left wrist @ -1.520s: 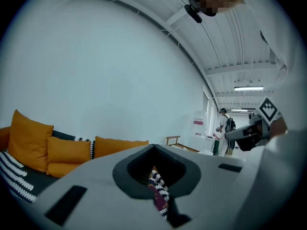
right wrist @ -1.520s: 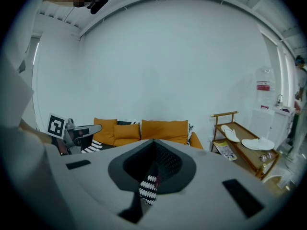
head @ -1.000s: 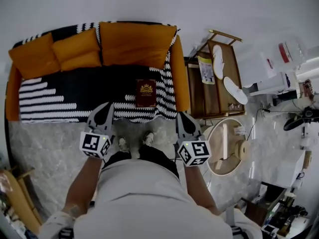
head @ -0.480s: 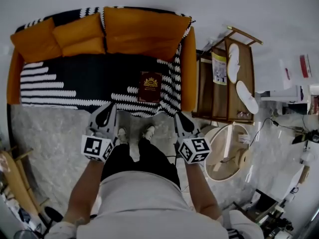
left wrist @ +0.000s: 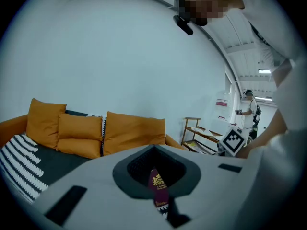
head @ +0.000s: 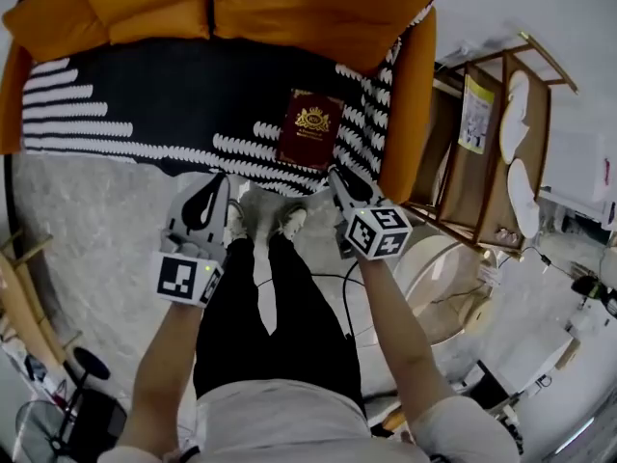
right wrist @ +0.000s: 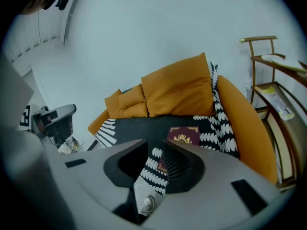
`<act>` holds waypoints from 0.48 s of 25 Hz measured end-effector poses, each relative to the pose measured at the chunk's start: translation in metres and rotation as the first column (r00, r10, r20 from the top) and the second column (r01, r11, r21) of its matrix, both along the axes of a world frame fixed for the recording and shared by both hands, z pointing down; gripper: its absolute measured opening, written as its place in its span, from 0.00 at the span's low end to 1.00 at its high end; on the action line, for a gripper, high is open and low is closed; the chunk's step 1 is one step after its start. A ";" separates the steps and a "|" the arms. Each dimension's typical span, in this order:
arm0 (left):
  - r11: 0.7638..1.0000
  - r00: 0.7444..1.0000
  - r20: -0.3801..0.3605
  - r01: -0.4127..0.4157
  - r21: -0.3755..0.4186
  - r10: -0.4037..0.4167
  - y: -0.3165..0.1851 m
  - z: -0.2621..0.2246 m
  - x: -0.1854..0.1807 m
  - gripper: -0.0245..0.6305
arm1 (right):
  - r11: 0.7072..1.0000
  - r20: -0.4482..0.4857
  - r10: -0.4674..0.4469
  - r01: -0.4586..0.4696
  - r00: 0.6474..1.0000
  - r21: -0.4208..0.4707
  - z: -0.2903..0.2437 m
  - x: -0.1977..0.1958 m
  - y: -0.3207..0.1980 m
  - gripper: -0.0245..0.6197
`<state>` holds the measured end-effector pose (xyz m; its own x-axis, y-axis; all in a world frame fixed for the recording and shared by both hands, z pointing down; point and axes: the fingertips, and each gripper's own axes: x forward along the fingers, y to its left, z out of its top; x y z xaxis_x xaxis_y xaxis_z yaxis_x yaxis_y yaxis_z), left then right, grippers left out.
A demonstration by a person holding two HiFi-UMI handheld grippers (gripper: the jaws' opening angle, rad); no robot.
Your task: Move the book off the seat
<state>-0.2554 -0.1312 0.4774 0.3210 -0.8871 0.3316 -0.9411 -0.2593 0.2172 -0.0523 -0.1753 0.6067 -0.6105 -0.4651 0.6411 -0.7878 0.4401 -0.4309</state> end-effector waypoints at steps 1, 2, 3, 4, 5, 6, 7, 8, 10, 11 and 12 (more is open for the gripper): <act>1.000 1.000 -0.002 0.006 -0.004 -0.006 -0.001 0.014 0.001 0.06 | 1.000 -0.010 -0.003 0.003 1.000 -0.016 0.021 0.001 -0.004 0.20; 1.000 1.000 -0.007 0.016 -0.011 -0.016 -0.001 0.028 0.002 0.06 | 0.999 -0.019 -0.005 0.004 1.000 -0.034 0.041 0.004 -0.007 0.20; 1.000 1.000 -0.013 0.023 -0.020 -0.023 -0.001 0.043 0.002 0.06 | 0.999 -0.027 -0.003 0.001 1.000 -0.054 0.060 0.006 -0.009 0.22; 0.999 0.999 -0.017 0.026 -0.031 -0.027 0.000 0.057 0.003 0.06 | 0.997 -0.033 0.003 -0.006 0.999 -0.075 0.078 0.008 -0.010 0.24; 0.999 0.999 -0.021 0.026 -0.038 -0.027 0.000 0.069 0.004 0.06 | 0.995 -0.035 0.011 -0.014 0.999 -0.096 0.095 0.011 -0.011 0.24; 0.999 0.999 -0.023 0.024 -0.041 -0.025 0.000 0.079 0.006 0.06 | 0.993 -0.034 0.018 -0.022 0.999 -0.116 0.111 0.013 -0.012 0.26; 0.999 0.999 -0.028 0.024 -0.043 -0.025 0.000 0.087 0.008 0.06 | 0.991 -0.032 0.020 -0.024 0.999 -0.134 0.125 0.016 -0.013 0.29; 0.998 0.999 -0.039 0.025 -0.050 -0.027 0.000 0.093 0.010 0.06 | 0.989 -0.034 0.014 -0.019 0.999 -0.150 0.139 0.018 -0.014 0.30; 0.997 0.998 -0.052 0.026 -0.071 -0.029 0.003 0.105 0.014 0.06 | 0.983 -0.046 -0.010 0.001 0.999 -0.182 0.167 0.023 -0.015 0.33; 0.996 0.998 -0.051 0.024 -0.084 -0.028 0.006 0.112 0.014 0.06 | 0.980 -0.052 -0.016 0.006 0.999 -0.200 0.181 0.025 -0.015 0.34; 0.995 0.999 -0.047 0.023 -0.099 -0.028 0.009 0.118 0.013 0.06 | 0.975 -0.052 -0.016 0.004 0.998 -0.221 0.195 0.026 -0.016 0.37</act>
<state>-0.2424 -0.1227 0.5954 0.3161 -0.8592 0.4023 -0.9351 -0.2104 0.2853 -0.0258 -0.1911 0.8015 -0.5765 -0.3021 0.7592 -0.8083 0.3469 -0.4757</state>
